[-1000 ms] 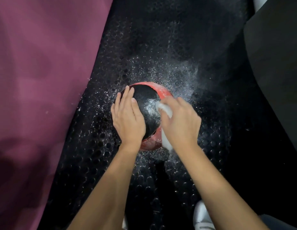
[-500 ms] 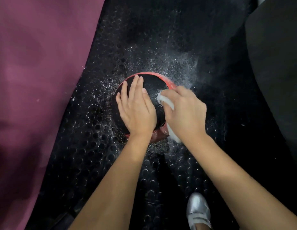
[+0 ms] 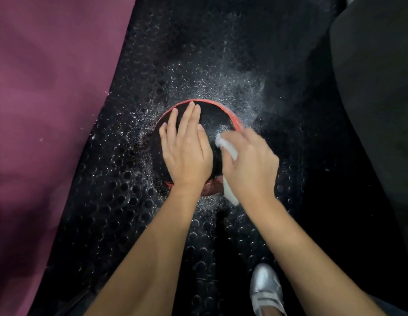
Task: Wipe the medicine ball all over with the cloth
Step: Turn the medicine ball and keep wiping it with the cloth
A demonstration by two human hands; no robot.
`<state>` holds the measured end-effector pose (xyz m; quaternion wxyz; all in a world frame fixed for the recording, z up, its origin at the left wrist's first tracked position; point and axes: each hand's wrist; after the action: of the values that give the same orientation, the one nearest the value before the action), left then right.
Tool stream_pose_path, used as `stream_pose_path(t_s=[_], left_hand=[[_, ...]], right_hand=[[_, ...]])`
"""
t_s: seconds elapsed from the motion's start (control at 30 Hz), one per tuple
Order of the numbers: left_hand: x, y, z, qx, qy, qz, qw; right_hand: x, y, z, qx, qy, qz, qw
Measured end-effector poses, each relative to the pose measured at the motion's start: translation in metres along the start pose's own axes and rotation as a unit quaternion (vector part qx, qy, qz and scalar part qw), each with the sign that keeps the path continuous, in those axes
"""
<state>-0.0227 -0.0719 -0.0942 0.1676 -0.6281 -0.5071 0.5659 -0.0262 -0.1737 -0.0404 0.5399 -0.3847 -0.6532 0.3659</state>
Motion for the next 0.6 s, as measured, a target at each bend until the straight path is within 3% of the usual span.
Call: stream_pose_path(t_s=[0.07,0.2,0.37,0.6], left_hand=[[0.0,0.001,0.004,0.001,0.021,-0.008,1.0],[-0.002,0.001,0.004,-0.006,0.019,-0.015,1.0],[0.002,-0.001,0.005,-0.008,0.02,-0.012,1.0],[-0.004,0.002,0.007,-0.005,0.026,-0.022,0.999]], right_hand=[[-0.002,-0.001,0.0,-0.007,-0.022,0.008,1.0],[-0.004,0.001,-0.03,0.038,0.021,0.053,0.998],[0.002,-0.002,0.013,0.022,-0.016,0.046,0.999],[-0.002,-0.001,-0.005,0.012,-0.002,0.062,0.998]])
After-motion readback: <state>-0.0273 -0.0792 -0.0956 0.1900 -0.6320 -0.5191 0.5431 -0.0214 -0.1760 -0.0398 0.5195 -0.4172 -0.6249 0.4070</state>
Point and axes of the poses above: each hand's wrist, its own z-axis away from the middle knuckle, its own y-axis out of the palm, x = y × z, and after that the axes turned 4 degrees about y, right-handed
